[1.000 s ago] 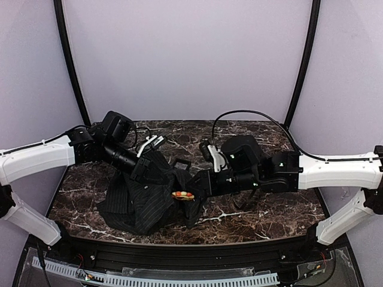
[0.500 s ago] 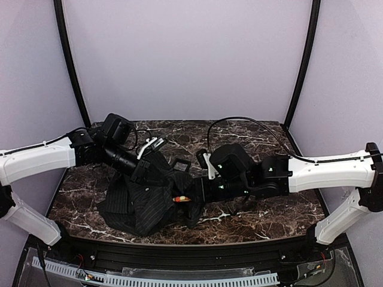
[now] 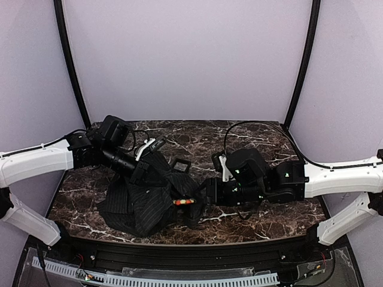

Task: Remove the brooch from the garment
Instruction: Pick up the brooch from the crumpled clothing.

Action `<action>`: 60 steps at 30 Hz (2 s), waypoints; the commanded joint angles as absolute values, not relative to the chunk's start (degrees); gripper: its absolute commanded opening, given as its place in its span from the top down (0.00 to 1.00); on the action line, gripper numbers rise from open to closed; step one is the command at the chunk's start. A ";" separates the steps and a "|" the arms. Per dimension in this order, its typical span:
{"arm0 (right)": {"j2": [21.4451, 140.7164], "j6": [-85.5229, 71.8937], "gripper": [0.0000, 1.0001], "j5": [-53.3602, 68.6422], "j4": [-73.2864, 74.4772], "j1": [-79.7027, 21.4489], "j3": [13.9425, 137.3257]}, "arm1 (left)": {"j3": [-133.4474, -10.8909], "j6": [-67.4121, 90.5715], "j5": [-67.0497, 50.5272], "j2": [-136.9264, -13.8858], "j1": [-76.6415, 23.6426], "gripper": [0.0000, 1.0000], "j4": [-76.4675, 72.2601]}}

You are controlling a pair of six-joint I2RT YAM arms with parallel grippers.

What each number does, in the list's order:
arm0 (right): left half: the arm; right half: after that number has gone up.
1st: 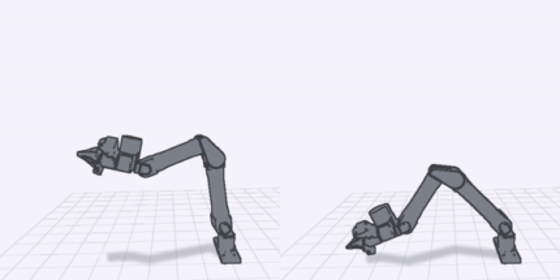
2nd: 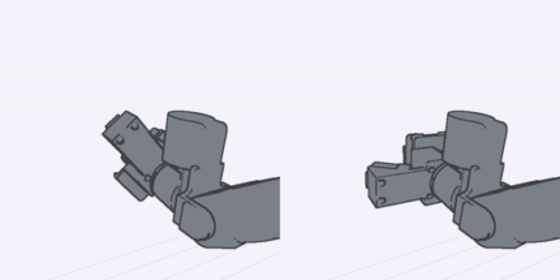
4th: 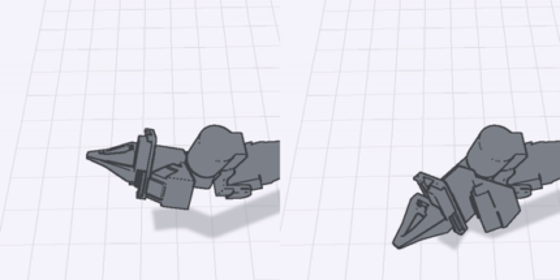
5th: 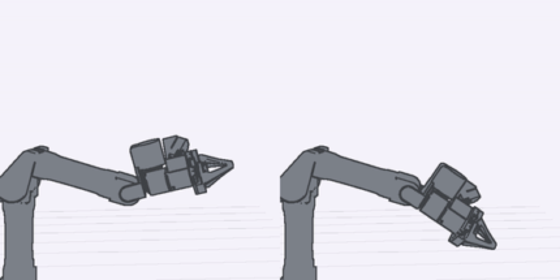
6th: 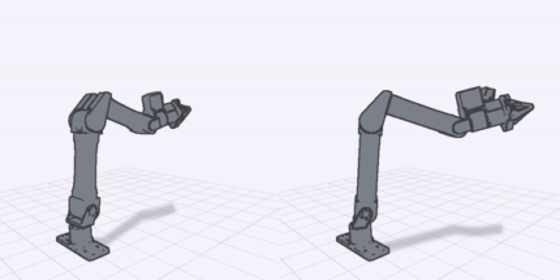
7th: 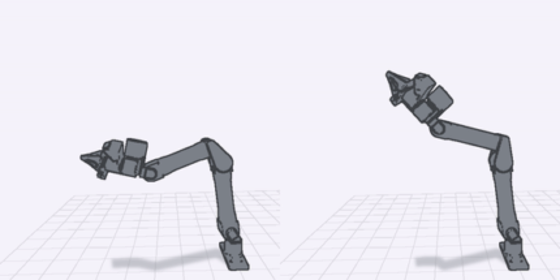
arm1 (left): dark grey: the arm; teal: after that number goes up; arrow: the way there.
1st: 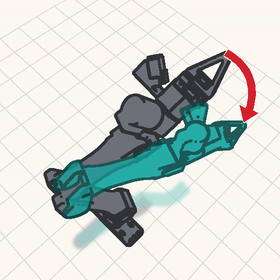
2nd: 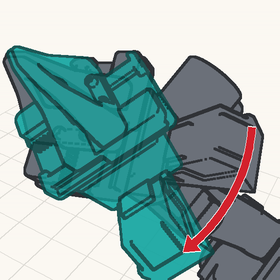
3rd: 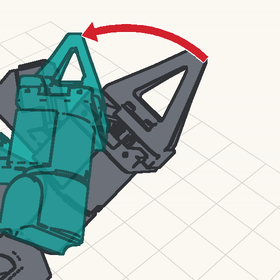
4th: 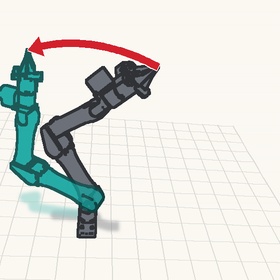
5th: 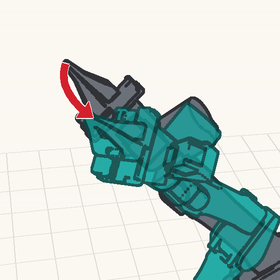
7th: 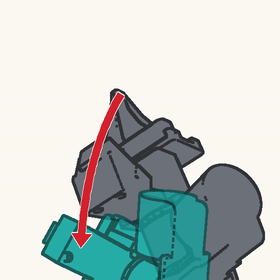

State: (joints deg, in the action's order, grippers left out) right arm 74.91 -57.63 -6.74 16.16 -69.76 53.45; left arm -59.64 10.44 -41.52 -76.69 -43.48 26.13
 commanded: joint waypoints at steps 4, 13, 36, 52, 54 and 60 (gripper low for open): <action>76.25 -61.80 0.44 -4.91 10.36 -72.66 54.14 | -58.48 10.58 -41.21 -74.75 -43.18 0.99 23.95; 80.94 -67.21 0.40 -4.10 8.80 -73.60 54.08 | -57.81 10.79 -41.49 -74.17 -43.18 0.99 23.52; 84.22 -69.55 0.44 -7.70 5.62 -73.56 55.57 | -55.03 12.64 -46.78 -71.55 -43.24 0.99 19.72; 86.02 -72.35 0.93 -7.50 -1.67 -72.79 54.10 | -52.85 13.20 -48.43 -70.01 -43.24 0.99 18.83; 85.32 -72.28 1.00 -8.06 -1.11 -72.41 53.78 | -52.79 12.47 -47.06 -69.28 -43.24 0.99 20.09; 82.24 -70.35 1.00 -9.72 3.57 -71.19 52.67 | -53.90 9.82 -37.35 -67.09 -42.82 0.99 25.63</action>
